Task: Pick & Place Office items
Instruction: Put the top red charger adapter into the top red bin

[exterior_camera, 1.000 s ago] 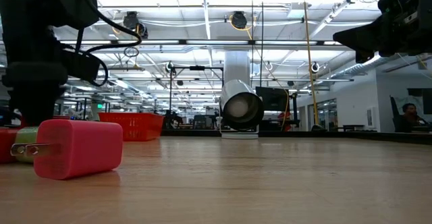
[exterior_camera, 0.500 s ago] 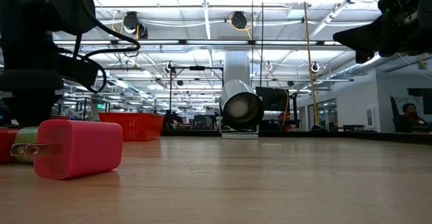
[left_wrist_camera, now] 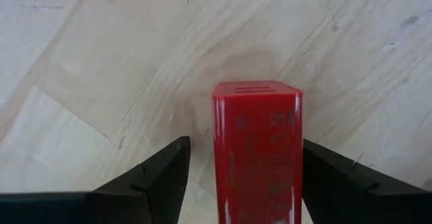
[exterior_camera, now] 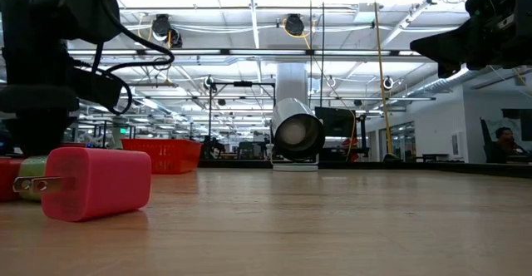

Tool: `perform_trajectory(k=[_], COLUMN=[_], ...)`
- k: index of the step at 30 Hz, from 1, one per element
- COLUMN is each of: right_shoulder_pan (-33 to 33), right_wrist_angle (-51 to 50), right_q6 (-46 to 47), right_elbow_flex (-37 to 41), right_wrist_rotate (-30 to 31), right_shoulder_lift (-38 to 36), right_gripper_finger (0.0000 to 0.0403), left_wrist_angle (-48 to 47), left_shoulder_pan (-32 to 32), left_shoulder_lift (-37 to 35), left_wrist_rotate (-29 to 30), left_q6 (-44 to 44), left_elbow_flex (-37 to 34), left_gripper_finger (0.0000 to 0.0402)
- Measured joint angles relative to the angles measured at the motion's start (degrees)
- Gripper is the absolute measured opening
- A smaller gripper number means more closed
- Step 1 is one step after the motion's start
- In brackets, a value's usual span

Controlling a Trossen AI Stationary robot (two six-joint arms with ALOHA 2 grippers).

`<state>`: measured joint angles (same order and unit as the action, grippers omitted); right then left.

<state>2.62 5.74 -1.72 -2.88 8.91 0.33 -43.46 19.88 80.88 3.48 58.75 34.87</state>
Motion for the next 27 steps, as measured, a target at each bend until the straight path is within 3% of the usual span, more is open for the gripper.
perform_trajectory(k=[8,27], right_shoulder_pan=[0.0,-0.01], right_wrist_angle=[0.0,0.0], right_q6=[-0.01,-0.02], right_elbow_flex=[-0.01,-0.01], right_wrist_rotate=[0.0,0.0], right_shoulder_lift=[0.0,0.0], right_gripper_finger=[0.0,0.0], left_wrist_angle=[0.02,0.53], left_shoulder_pan=[0.0,0.17], left_shoulder_lift=[0.02,0.02], left_wrist_rotate=[-2.75,-1.67], left_q6=[-0.38,-0.14], left_elbow_flex=[0.0,0.0], left_gripper_finger=[0.0249,0.0151])
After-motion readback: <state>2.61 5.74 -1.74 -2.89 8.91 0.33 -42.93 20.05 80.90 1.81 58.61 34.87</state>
